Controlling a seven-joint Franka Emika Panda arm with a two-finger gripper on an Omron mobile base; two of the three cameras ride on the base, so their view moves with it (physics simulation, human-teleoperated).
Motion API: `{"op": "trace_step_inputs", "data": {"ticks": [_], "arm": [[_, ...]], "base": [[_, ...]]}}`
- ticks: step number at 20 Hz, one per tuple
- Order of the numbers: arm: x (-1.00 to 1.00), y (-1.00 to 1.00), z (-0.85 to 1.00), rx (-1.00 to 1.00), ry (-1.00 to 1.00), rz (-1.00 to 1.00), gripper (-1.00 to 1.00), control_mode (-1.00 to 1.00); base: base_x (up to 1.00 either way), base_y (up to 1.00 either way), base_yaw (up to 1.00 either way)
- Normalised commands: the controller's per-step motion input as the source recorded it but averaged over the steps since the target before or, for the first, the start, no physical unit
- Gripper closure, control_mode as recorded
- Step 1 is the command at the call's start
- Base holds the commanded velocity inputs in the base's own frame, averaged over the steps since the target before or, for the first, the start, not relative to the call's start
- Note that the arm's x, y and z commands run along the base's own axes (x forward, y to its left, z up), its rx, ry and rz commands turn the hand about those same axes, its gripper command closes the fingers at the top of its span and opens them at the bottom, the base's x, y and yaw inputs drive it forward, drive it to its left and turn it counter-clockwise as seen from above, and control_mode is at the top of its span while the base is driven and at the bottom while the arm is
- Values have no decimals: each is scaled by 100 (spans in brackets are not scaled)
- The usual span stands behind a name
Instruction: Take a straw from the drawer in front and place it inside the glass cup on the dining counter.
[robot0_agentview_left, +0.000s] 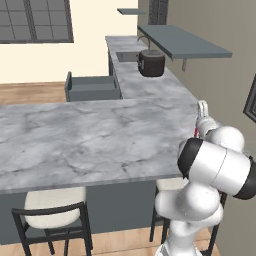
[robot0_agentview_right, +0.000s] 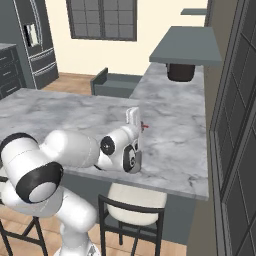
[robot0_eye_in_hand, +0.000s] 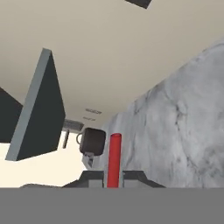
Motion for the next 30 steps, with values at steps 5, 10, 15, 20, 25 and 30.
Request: {"op": "trace_step_inputs", "data": {"ticks": [5,10,15,20,25,30], "arm": [[0,0,-4,11,-3,18,100,-100],[0,0,4,12,-2,15,100,-100],[0,-16,0,6,-2,11,100,-100],[0,-40,0,1,-10,9,100,-100],[0,-59,0,-2,-15,2,100,-100],[0,-56,-5,-4,-4,0,100,-100]], "base": [[0,0,0],[0,0,0],[0,0,0],[0,0,0],[0,0,0],[0,0,0]]}}
